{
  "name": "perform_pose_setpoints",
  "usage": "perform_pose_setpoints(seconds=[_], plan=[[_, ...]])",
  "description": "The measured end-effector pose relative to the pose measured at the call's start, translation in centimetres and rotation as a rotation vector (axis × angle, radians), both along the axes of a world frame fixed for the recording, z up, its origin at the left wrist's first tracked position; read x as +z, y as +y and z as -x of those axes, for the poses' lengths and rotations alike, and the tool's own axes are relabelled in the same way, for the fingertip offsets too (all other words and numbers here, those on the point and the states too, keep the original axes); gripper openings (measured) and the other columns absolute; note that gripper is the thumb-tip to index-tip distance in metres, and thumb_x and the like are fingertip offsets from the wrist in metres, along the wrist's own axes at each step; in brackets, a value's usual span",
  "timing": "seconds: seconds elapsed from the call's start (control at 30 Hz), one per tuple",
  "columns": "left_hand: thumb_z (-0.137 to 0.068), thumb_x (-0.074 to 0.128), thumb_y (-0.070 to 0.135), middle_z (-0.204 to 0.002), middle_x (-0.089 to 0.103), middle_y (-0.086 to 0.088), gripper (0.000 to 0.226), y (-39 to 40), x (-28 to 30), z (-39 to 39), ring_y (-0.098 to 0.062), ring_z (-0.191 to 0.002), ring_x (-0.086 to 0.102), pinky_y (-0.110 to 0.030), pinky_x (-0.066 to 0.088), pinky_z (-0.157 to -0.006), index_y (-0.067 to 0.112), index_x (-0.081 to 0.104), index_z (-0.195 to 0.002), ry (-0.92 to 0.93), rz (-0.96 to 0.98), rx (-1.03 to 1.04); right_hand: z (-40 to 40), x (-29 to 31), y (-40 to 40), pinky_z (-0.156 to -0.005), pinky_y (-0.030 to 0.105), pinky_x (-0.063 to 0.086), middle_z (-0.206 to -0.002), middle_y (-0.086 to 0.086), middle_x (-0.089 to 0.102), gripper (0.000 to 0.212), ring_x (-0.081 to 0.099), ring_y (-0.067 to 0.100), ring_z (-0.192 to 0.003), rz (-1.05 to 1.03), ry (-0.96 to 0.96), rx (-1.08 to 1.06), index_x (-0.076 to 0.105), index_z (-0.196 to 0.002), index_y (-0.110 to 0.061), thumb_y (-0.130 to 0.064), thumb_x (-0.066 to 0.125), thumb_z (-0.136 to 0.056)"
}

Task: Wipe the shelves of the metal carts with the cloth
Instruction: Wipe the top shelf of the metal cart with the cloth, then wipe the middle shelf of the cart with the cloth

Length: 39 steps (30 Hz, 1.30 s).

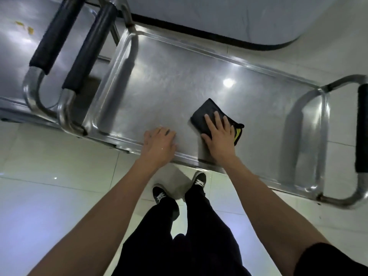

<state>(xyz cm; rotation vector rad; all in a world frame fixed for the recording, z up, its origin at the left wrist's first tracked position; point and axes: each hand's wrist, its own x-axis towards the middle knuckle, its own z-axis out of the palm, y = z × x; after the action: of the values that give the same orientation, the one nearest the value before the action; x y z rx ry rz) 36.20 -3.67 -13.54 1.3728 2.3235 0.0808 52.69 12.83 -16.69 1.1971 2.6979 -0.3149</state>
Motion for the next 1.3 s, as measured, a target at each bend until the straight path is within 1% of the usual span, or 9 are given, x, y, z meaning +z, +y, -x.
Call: perform_pose_setpoints(seconds=[0.1, 0.27, 0.4, 0.5, 0.67, 0.93, 1.03, 1.13, 1.3], plan=[[-0.099, 0.048, 0.034, -0.138, 0.054, -0.002, 0.034, -1.0, 0.6, -0.5, -0.026, -0.133, 0.043, -0.049, 0.031, -0.111, 0.022, 0.057, -0.13, -0.009, -0.023, -0.027, 1.2, 0.3, -0.3, -0.119, 0.057, 0.018, -0.166, 0.006, 0.012, 0.063, 0.012, 0.04, -0.149, 0.033, -0.038, -0.078, 0.015, -0.157, -0.038, -0.046, 0.045, -0.102], [-0.1, 0.048, 0.031, -0.132, 0.057, 0.001, 0.027, -2.8, 0.8, -1.4, -0.025, -0.127, 0.047, -0.048, 0.036, -0.107, 0.024, 0.059, -0.123, -0.014, -0.057, -0.066, 0.1, 1.1, -1.9, -0.102, 0.053, 0.042, -0.158, 0.009, 0.029, 0.055, 0.037, 0.042, -0.131, -0.038, -0.097, -0.081, 0.026, -0.153, -0.038, -0.042, 0.045, -0.102], [-0.101, 0.047, 0.032, -0.132, 0.057, 0.001, 0.029, -4.7, 0.5, -2.3, -0.023, -0.126, 0.048, -0.047, 0.034, -0.111, 0.026, 0.056, -0.128, -0.047, -0.098, -0.028, -2.1, 1.3, -5.0, -0.101, 0.049, 0.045, -0.156, 0.007, 0.036, 0.053, 0.04, 0.039, -0.127, -0.048, -0.081, -0.06, 0.034, -0.152, -0.034, -0.022, 0.048, -0.101], [-0.101, 0.049, 0.036, -0.137, 0.056, 0.0, 0.037, -6.6, 0.5, -3.6, -0.025, -0.131, 0.047, -0.05, 0.034, -0.112, 0.025, 0.054, -0.136, -0.04, -0.095, -0.013, -3.9, 1.7, -7.4, -0.089, 0.045, 0.05, -0.145, 0.003, 0.05, 0.051, 0.046, 0.036, -0.117, -0.057, -0.018, -0.026, 0.047, -0.145, -0.027, -0.009, 0.049, -0.098], [-0.101, 0.051, 0.039, -0.149, 0.05, -0.001, 0.046, -11.4, 1.8, -6.9, -0.023, -0.142, 0.038, -0.051, 0.027, -0.118, 0.025, 0.05, -0.145, -0.049, -0.101, -0.007, -7.3, 3.6, -12.0, -0.077, 0.041, 0.051, -0.131, -0.004, 0.061, 0.047, 0.052, 0.031, -0.108, -0.042, 0.083, -0.006, 0.061, -0.133, -0.025, -0.002, 0.053, -0.093], [-0.102, 0.051, 0.038, -0.152, 0.047, -0.001, 0.048, -20.5, 4.2, -12.5, -0.022, -0.146, 0.033, -0.05, 0.026, -0.119, 0.023, 0.048, -0.148, -0.014, -0.102, -0.032, -12.5, 4.2, -23.1, -0.087, 0.043, 0.051, -0.136, -0.002, 0.061, 0.046, 0.052, 0.031, -0.111, 0.04, 0.307, -0.045, 0.062, -0.134, -0.019, 0.0, 0.054, -0.093], [-0.102, 0.05, 0.037, -0.156, 0.041, 0.0, 0.049, -22.9, 3.8, -13.3, -0.023, -0.15, 0.024, -0.05, 0.023, -0.12, 0.025, 0.045, -0.149, -0.023, -0.049, -0.028, -13.3, 3.4, -26.2, -0.083, 0.042, 0.052, -0.137, -0.006, 0.06, 0.044, 0.052, 0.03, -0.109, 0.061, 0.314, -0.079, 0.063, -0.133, -0.021, -0.002, 0.052, -0.095], [-0.102, 0.048, 0.037, -0.156, 0.04, 0.003, 0.05, -24.8, 3.1, -13.0, -0.022, -0.15, 0.024, -0.048, 0.024, -0.119, 0.028, 0.041, -0.15, -0.024, -0.01, -0.06, -13.4, 2.4, -28.7, -0.074, 0.034, 0.048, -0.135, -0.011, 0.06, 0.045, 0.051, 0.027, -0.106, 0.062, 0.299, -0.105, 0.063, -0.133, -0.025, -0.003, 0.052, -0.095], [-0.103, 0.047, 0.039, -0.16, 0.034, 0.001, 0.054, -27.5, 0.9, -10.8, -0.021, -0.151, 0.023, -0.046, 0.024, -0.121, 0.027, 0.034, -0.154, -0.06, 0.035, -0.066, -11.9, 0.7, -32.0, -0.074, 0.035, 0.051, -0.131, -0.012, 0.062, 0.041, 0.052, 0.026, -0.106, 0.104, 0.273, -0.163, 0.062, -0.133, -0.026, -0.007, 0.051, -0.098]])
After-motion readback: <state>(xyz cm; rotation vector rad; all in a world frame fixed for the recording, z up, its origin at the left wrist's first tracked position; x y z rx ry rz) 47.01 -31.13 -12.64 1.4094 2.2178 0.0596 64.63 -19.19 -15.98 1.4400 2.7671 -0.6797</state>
